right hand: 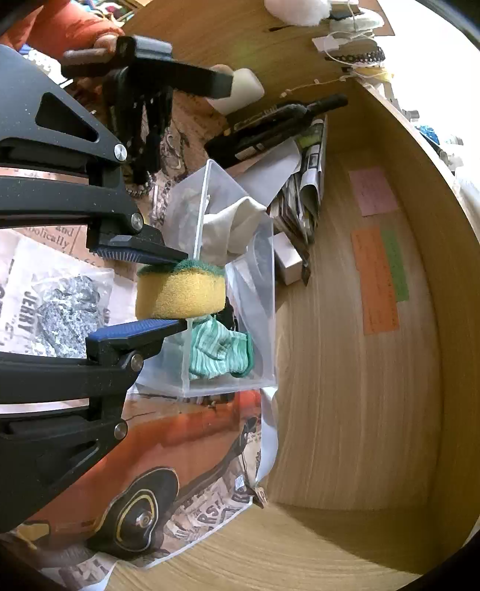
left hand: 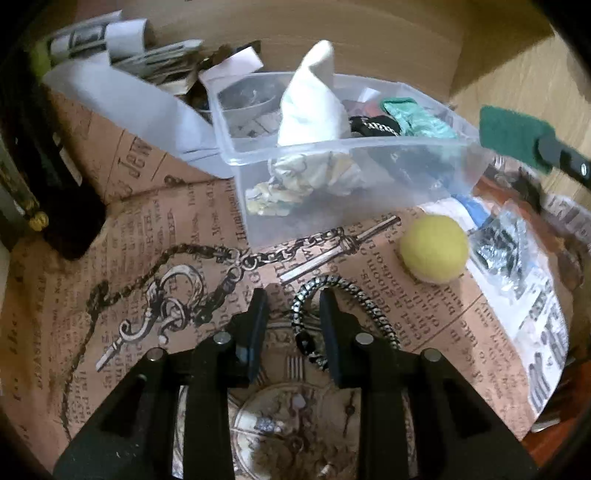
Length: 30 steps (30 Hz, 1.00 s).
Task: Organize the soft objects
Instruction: 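Grasp the yellow-green sponge with the right tool while the left tool grasps the braided cord, then drop the sponge into the clear box with the right tool while the left tool drops the cord in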
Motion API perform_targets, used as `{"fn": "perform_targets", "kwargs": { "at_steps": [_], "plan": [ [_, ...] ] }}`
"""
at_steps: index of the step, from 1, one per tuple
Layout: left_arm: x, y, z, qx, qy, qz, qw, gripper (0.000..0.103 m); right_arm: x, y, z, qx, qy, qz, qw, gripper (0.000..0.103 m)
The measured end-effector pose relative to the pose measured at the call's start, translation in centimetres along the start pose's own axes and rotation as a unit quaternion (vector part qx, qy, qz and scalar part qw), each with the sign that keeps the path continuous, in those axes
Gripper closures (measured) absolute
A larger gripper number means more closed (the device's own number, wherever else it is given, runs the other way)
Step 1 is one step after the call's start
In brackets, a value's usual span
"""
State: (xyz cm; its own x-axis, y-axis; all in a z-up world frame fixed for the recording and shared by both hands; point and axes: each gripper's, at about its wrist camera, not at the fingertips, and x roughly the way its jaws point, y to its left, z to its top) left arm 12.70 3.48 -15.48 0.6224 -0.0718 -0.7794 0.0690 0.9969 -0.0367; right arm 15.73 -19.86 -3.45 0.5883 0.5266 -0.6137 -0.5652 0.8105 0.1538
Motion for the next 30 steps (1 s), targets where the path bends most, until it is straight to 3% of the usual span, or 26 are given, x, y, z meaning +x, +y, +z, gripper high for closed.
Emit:
{"fn": "perform_targets", "kwargs": {
  "at_steps": [2,4,10,21,25,30],
  "plan": [
    [0.1,-0.3,0.0,0.004,-0.002,-0.006,1.0,0.094,0.1,-0.1,0.0,0.001,0.001,-0.001,1.0,0.077],
    [0.1,-0.3,0.2,0.003,-0.004,-0.002,1.0,0.097,0.2,-0.1,0.0,0.004,0.001,0.002,1.0,0.077],
    [-2.4,0.1,0.6,-0.013,-0.04,-0.015,0.999,0.097,0.5,-0.2,0.3,0.003,-0.005,0.002,1.0,0.077],
    [-7.1,1.6,5.0,-0.026,-0.136,0.01,0.9904,0.097,1.3,-0.1,2.9,-0.004,-0.036,0.005,0.999,0.077],
    [-6.1,2.9,6.7,-0.048,-0.135,0.02,0.9895,0.097,2.2,-0.1,3.6,-0.005,-0.038,0.01,0.999,0.077],
    [-3.3,3.9,8.0,-0.056,-0.102,0.031,0.9927,0.097,4.5,0.4,4.1,-0.011,-0.019,0.016,1.0,0.077]
  ]
}}
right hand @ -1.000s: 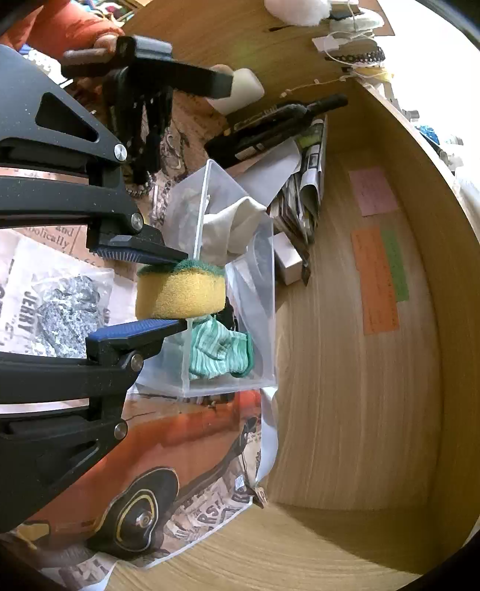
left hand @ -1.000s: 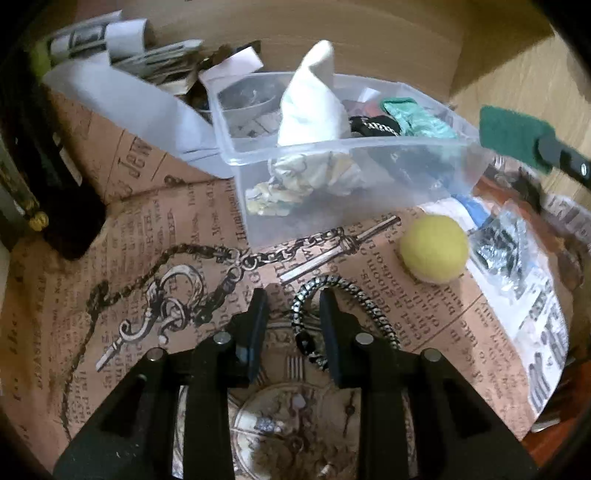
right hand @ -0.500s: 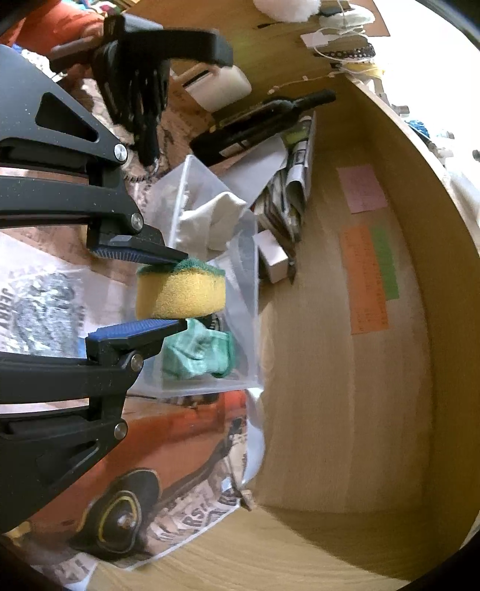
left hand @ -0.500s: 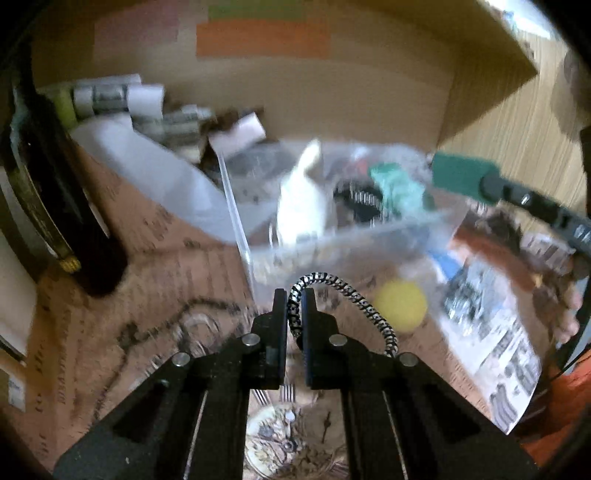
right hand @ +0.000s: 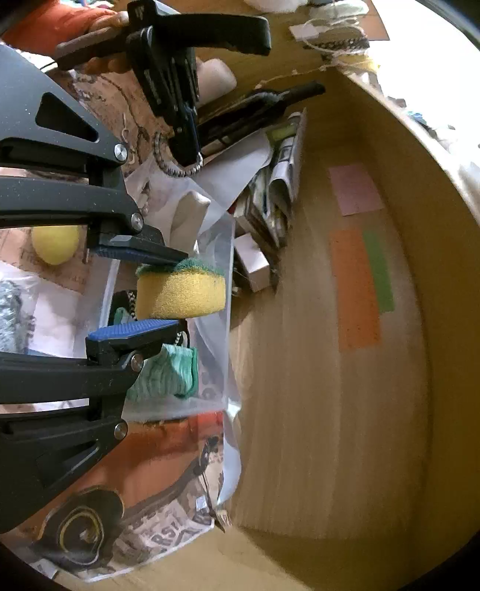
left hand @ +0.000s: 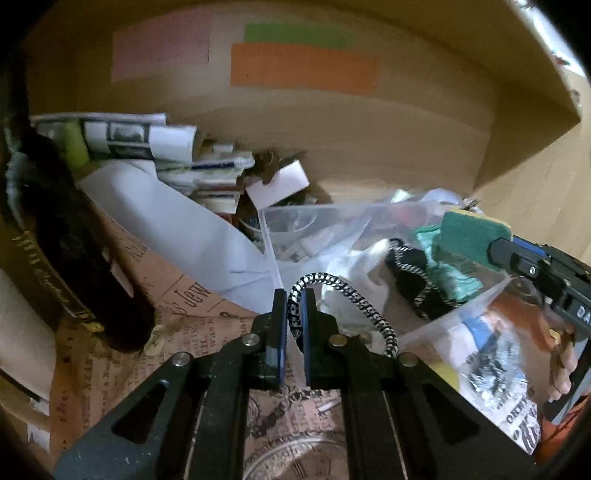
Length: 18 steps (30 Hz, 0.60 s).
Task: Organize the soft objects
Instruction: 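Drop the sponge into the clear box with the right tool while the left tool drops the cord in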
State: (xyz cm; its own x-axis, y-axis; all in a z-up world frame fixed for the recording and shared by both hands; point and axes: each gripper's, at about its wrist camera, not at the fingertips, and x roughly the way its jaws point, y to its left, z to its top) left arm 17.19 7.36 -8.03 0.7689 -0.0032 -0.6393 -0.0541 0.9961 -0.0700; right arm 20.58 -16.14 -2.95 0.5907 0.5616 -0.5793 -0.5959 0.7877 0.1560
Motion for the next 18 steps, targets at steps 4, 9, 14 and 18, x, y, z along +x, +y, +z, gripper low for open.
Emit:
{"fn": "perform_targets", "kwargs": {
  "at_steps": [4,9,14,18],
  "plan": [
    [1.2,-0.1,0.4,0.003,0.002,0.009,1.0,0.097,2.3,0.4,-0.1,-0.011,0.031,0.006,0.999,0.077],
    [1.7,-0.4,0.9,0.003,0.002,0.001,1.0,0.097,5.3,0.3,-1.0,-0.014,0.073,0.005,0.997,0.077],
    [1.6,-0.8,0.7,0.014,0.003,0.005,0.9999,0.086,6.2,0.1,-1.6,-0.015,0.096,-0.009,0.995,0.074],
    [0.9,-1.0,0.6,0.013,0.001,-0.001,0.9999,0.063,5.6,0.2,-1.5,-0.019,0.088,-0.016,0.996,0.048]
  ]
}}
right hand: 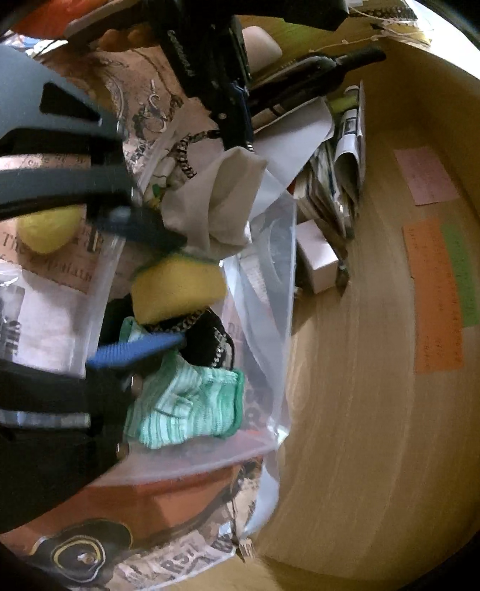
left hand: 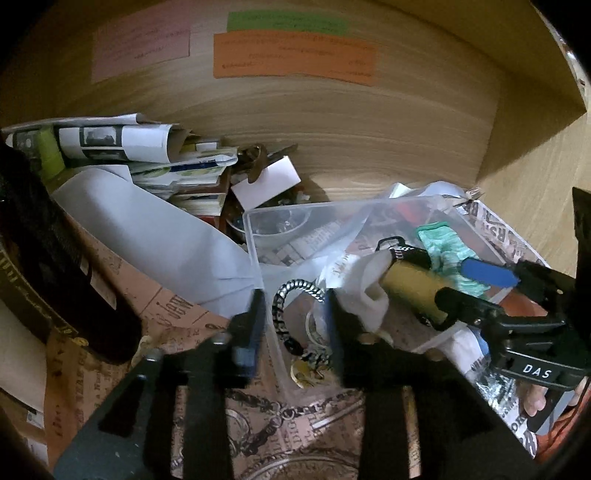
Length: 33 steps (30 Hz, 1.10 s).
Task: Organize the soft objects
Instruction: 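Drop the sponge into the clear box with the right tool while the left tool drops the cord in, then grasp the foil packet with the right tool while the left tool grasps the yellow ball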
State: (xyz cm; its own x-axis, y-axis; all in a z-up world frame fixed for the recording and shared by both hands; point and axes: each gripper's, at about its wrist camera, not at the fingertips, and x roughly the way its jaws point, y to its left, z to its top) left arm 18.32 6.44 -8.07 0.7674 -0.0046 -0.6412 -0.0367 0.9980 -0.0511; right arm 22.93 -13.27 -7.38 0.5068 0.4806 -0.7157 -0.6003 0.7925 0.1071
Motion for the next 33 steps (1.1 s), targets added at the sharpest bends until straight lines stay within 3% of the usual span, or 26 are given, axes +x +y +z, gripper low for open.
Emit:
{"fn": "perform_targets", "kwargs": {
  "at_steps": [5,7,11,13,18,29,33],
  "plan": [
    [-2.0,-0.6,-0.1,0.011,-0.026,0.0,0.9996,0.039,-2.1,0.3,0.3,-0.009,-0.029,-0.018,0.999,0.037],
    [-3.1,-1.0,-0.2,0.014,-0.038,-0.001,0.9992,0.03,-3.1,0.4,0.3,-0.012,-0.041,-0.025,0.999,0.022],
    [-5.1,-1.9,-0.6,0.014,-0.059,-0.005,0.9981,0.006,-5.7,0.4,0.0,-0.015,-0.068,-0.035,0.997,0.012],
    [-5.6,-2.2,-1.0,0.014,-0.063,-0.01,0.9978,0.002,-6.7,0.3,-0.2,-0.011,-0.073,-0.04,0.996,0.0],
    [-5.8,-3.7,-2.9,0.022,-0.045,-0.029,0.9983,0.001,-8.2,-0.3,-2.0,-0.005,-0.07,-0.05,0.996,0.0],
    [-1.4,-7.1,-6.7,0.039,0.05,-0.057,0.9964,0.001,-6.5,-2.0,-7.7,0.03,0.02,-0.041,0.999,0.0],
    [0.2,-7.8,-7.3,0.038,0.068,-0.06,0.9951,0.001,-5.8,-1.8,-9.2,0.023,0.044,-0.037,0.998,0.001]
  ]
}}
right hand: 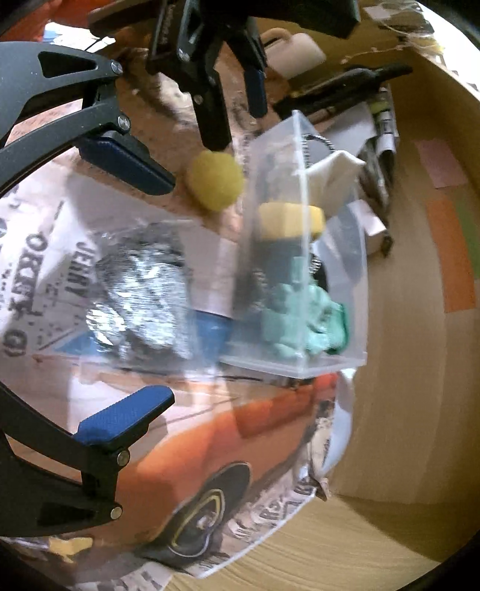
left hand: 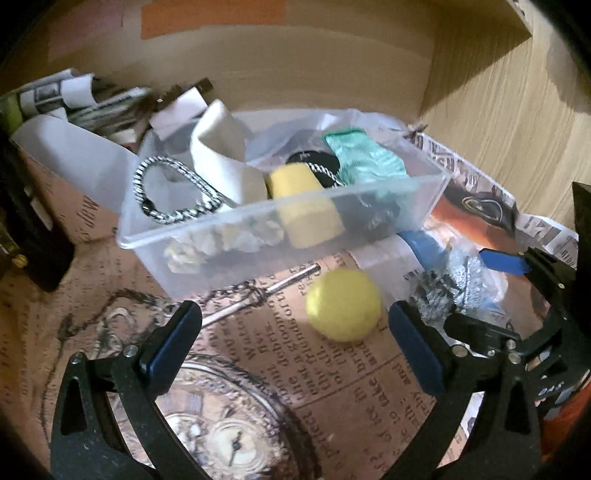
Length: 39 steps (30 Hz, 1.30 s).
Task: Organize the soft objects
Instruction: 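Grasp the foil packet with the right tool while the left tool grasps the yellow ball, then drop the foil packet into the clear box with the right tool while the left tool drops the ball in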
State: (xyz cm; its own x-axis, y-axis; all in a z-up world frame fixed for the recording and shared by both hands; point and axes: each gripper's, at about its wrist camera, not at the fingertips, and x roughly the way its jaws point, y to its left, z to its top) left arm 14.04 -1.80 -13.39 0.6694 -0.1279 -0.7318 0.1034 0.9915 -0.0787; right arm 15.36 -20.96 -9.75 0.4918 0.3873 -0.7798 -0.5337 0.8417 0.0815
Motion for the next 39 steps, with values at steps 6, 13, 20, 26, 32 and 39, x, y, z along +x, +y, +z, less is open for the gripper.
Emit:
{"fn": "perform_targets", "kwargs": {
  "at_steps": [6,13,20,26,32,39],
  "plan": [
    [1.8,-0.9,0.1,0.007,0.015,-0.026,0.9995,0.024,0.6,-0.4,-0.6,-0.003,0.015,0.007,1.0,0.046],
    [2.5,-1.7,-0.2,0.018,0.029,-0.045,0.9984,0.057,-0.4,-0.9,-0.7,0.008,-0.012,0.011,1.0,0.064],
    [0.3,-0.8,0.5,0.001,0.002,-0.051,0.9987,0.058,-2.3,-1.0,0.6,0.012,-0.047,0.011,0.999,0.065],
    [-3.5,-0.1,2.1,0.001,-0.056,-0.041,0.9976,0.057,-4.4,-0.6,2.6,0.006,-0.096,0.011,0.995,0.065],
    [-6.5,0.9,4.4,-0.004,-0.112,-0.022,0.9934,0.057,-5.8,-0.2,5.1,0.003,-0.147,0.019,0.989,0.065],
    [-7.2,2.4,6.3,-0.019,-0.134,-0.003,0.9908,0.057,-5.4,0.0,8.2,-0.001,-0.179,0.017,0.984,0.065]
  ]
}}
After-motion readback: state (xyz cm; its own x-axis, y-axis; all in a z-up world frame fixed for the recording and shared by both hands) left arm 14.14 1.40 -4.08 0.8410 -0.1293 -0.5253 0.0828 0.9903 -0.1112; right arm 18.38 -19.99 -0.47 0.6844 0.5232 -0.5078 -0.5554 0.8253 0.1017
